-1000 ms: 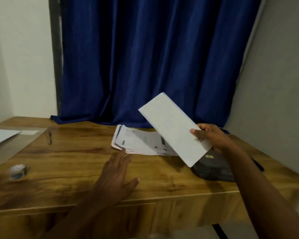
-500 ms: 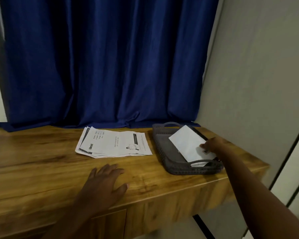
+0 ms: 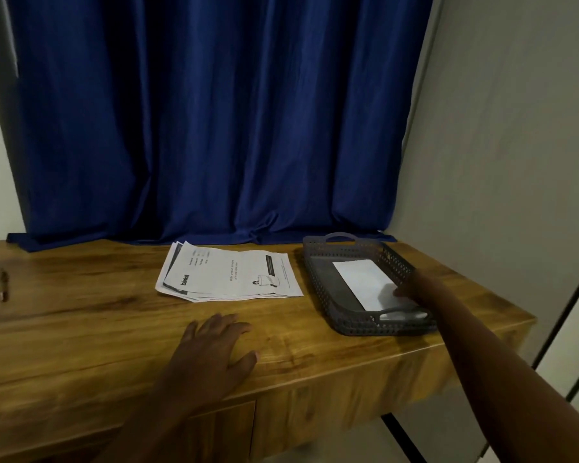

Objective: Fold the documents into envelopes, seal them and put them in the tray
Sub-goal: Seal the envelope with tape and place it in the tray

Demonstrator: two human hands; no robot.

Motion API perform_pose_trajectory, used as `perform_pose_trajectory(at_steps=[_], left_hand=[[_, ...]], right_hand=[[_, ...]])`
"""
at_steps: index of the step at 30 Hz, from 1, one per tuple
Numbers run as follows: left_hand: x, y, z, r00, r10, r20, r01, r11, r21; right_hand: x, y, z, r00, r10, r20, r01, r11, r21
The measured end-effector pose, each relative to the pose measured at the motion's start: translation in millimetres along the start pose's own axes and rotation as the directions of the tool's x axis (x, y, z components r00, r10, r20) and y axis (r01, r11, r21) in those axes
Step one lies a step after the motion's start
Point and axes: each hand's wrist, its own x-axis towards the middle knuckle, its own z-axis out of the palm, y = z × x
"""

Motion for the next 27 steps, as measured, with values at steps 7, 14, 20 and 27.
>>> perform_pose_trajectory(at_steps=[7,14,20,27], left_hand=[[1.2,-0.7,3.5,1.000,-0.002,-0.028,0.002,1.000,-0.022],[-6.8,-6.1,-10.5,0.994,-0.048,-0.097,0.011,0.937,-0.350],[-39.0,-64.7,-34.3,0.979,-0.166,-0.122,0.107,0.917,-0.385],[-63.8,-106.9,-42.4,0.966,-0.150,-0.210,0.136,0.987,-0.081]], right_hand=[[-57.6,-88.5,-34.6,0.905,-0.340,-0.255,0.309,0.938,-0.155],[-115.7,-199.2,41.2,0.713,-0.701,-0.013,0.700,0.712,0.056],[-130.7,-252.9,118.2,0.675,-0.737,0.032,0.738,0.675,0.012],[-125.0,-267.2,142.2,0.582,-0.810,0.076,0.808,0.565,-0.167]])
